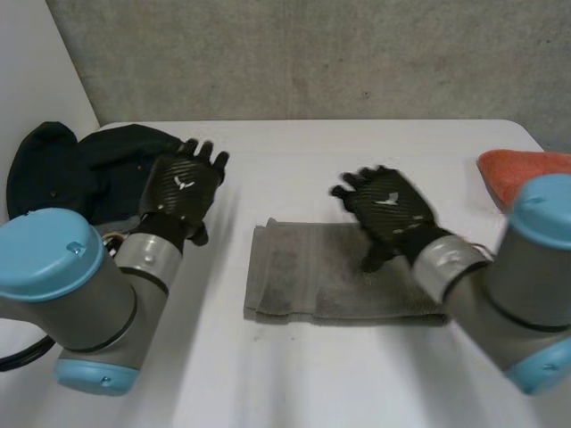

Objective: Fold the laundry.

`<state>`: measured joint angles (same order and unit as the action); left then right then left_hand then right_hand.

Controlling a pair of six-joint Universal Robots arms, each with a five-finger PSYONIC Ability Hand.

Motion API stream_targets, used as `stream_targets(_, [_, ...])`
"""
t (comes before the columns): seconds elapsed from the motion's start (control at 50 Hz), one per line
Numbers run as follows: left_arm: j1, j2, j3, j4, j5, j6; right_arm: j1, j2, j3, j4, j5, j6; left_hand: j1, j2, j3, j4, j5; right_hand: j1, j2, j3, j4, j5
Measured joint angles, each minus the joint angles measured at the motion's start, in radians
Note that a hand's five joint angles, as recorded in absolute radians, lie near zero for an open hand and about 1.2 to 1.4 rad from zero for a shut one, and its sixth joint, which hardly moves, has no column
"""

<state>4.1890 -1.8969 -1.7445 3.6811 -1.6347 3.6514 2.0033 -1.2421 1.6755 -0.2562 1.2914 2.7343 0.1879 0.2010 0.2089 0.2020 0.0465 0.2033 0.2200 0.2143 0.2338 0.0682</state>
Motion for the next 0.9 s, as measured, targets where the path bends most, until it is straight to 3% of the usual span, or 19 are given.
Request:
stream_targets(0.1, [-0.051, -0.017, 0.049, -0.001, -0.001, 0.0, -0.125, -0.056, 0.122, 0.074, 0.0, 0.051, 0.0, 0.0, 0.0, 0.0, 0.0, 0.0, 0.0, 0.0, 0.0, 0.0])
stream_targets(0.2, [-0.083, -0.04, 0.072, -0.001, -0.002, 0.0, -0.231, -0.055, 0.229, 0.108, 0.003, -0.089, 0.0, 0.0, 0.0, 0.0, 0.0, 0.009, 0.013, 0.021, 0.007, 0.008])
stream_targets(0.26, [-0.092, -0.05, 0.072, -0.002, -0.002, 0.0, -0.273, -0.029, 0.257, 0.114, 0.013, -0.193, 0.0, 0.0, 0.0, 0.0, 0.0, 0.165, 0.208, 0.204, 0.184, 0.179])
stream_targets(0.3, [-0.096, -0.053, 0.069, -0.002, -0.002, 0.0, -0.293, -0.01, 0.263, 0.112, 0.023, -0.248, 0.0, 0.0, 0.0, 0.0, 0.0, 0.553, 0.738, 0.739, 0.698, 0.667])
stream_targets(0.4, [-0.097, -0.05, 0.057, -0.004, -0.004, 0.0, -0.305, 0.009, 0.236, 0.087, 0.059, -0.3, 0.0, 0.0, 0.0, 0.0, 0.0, 0.696, 0.932, 0.966, 0.952, 0.887])
stream_targets(0.5, [-0.091, -0.021, 0.051, -0.014, -0.006, 0.001, -0.222, -0.023, 0.149, 0.053, 0.098, -0.281, 0.0, 0.0, 0.0, 0.0, 0.0, 0.713, 0.932, 0.967, 0.955, 0.887])
stream_targets(0.62, [-0.08, 0.017, 0.05, -0.034, -0.008, 0.0, -0.035, -0.039, 0.019, 0.045, 0.115, -0.239, 0.0, 0.0, 0.0, 0.0, 0.0, 0.713, 0.932, 0.967, 0.955, 0.904])
stream_targets(0.72, [-0.053, 0.038, 0.048, -0.055, -0.01, -0.002, 0.188, 0.045, -0.081, 0.045, 0.103, -0.255, 0.0, 0.0, 0.0, 0.0, 0.0, 0.724, 0.926, 0.957, 0.945, 0.904])
stream_targets(0.74, [-0.053, 0.038, 0.048, -0.055, -0.01, -0.002, 0.188, 0.045, -0.081, 0.045, 0.103, -0.255, 0.0, 0.0, 0.0, 0.0, 0.0, 0.724, 0.926, 0.957, 0.945, 0.904])
stream_targets(0.78, [-0.044, 0.039, 0.047, -0.063, -0.01, -0.005, 0.259, 0.09, -0.107, 0.05, 0.103, -0.272, 0.0, 0.0, 0.0, 0.0, 0.0, 0.556, 0.692, 0.707, 0.71, 0.698])
stream_targets(0.8, [-0.042, 0.039, 0.047, -0.065, -0.01, -0.005, 0.271, 0.098, -0.112, 0.052, 0.103, -0.276, 0.0, 0.0, 0.0, 0.0, 0.0, 0.556, 0.692, 0.707, 0.71, 0.698])
stream_targets(0.82, [-0.038, 0.037, 0.05, -0.073, -0.009, -0.014, 0.308, 0.126, -0.125, 0.06, 0.106, -0.283, 0.0, 0.0, 0.0, 0.0, 0.0, 0.191, 0.291, 0.311, 0.296, 0.287])
stream_targets(0.84, [-0.037, 0.036, 0.051, -0.076, -0.009, -0.019, 0.319, 0.137, -0.129, 0.065, 0.108, -0.281, 0.0, 0.0, 0.0, 0.0, 0.0, 0.191, 0.291, 0.311, 0.296, 0.287])
stream_targets(0.86, [-0.037, 0.034, 0.053, -0.08, -0.009, -0.027, 0.326, 0.145, -0.131, 0.07, 0.109, -0.273, 0.0, 0.0, 0.0, 0.0, 0.0, 0.024, 0.057, 0.065, 0.048, 0.047])
stream_targets(0.9, [-0.04, 0.03, 0.061, -0.085, -0.007, -0.051, 0.318, 0.148, -0.13, 0.077, 0.112, -0.237, 0.0, 0.0, 0.0, 0.0, 0.0, 0.002, 0.015, 0.017, 0.007, 0.007])
